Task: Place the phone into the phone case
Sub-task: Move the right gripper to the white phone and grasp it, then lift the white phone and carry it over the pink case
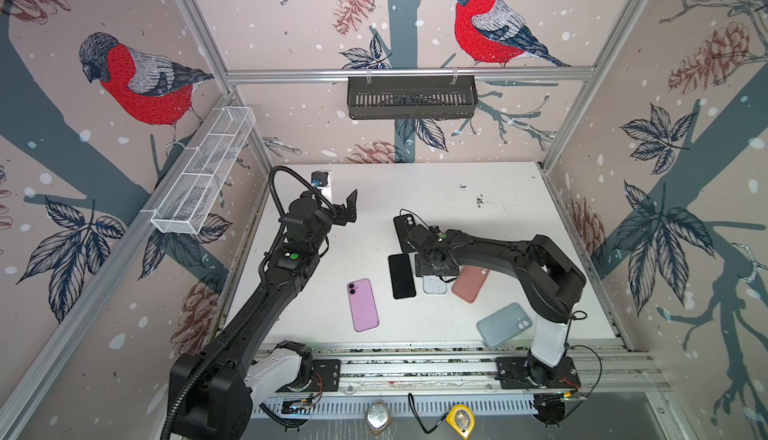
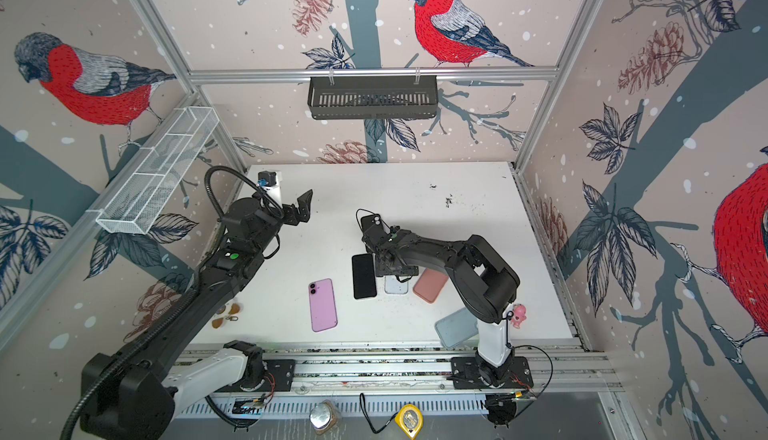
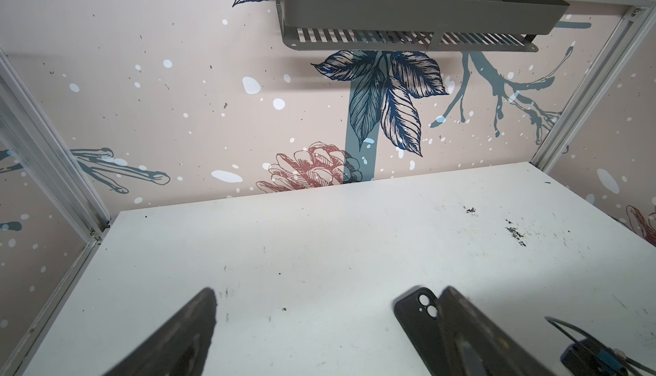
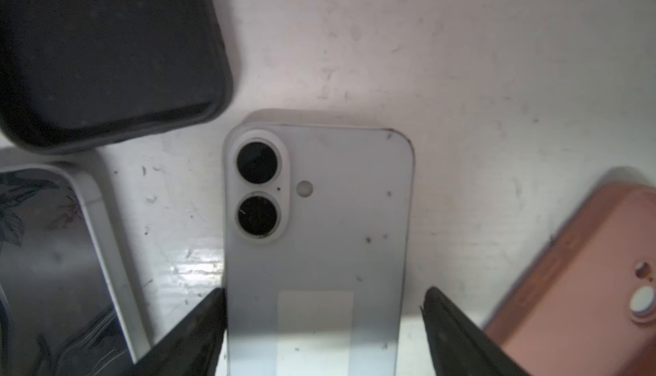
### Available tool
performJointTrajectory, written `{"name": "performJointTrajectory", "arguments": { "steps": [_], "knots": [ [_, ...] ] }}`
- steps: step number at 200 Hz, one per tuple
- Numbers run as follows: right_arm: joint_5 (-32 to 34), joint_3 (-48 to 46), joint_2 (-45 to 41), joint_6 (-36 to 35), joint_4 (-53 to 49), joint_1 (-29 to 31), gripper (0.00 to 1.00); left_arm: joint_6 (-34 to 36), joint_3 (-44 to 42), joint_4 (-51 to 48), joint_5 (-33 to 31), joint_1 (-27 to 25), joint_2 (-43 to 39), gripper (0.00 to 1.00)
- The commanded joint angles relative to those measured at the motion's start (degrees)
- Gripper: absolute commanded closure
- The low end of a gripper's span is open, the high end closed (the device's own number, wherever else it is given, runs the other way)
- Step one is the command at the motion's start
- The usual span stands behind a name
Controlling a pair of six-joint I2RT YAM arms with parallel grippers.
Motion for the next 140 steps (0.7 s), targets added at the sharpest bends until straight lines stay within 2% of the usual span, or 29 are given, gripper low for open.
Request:
{"name": "performJointTrajectory", "arguments": {
  "steps": [1, 56, 140],
  "knots": [
    [-2.0, -2.0, -0.5, 1.9, -0.1, 0.5, 0.19, 0.1, 0.1, 2.0, 0.1, 0.0, 0.0, 0.03],
    [-1.3, -4.7, -4.2, 2.0, 1.2, 0.6, 0.31, 0.3, 0.1, 1.9, -0.1, 0.0, 0.2, 0.03],
    [1.5, -0.7, -13.5, -9.6, -4.9, -0.3, 0.33, 0.3, 0.1, 1.8, 0.2, 0.0, 0.2, 0.03]
  ]
}}
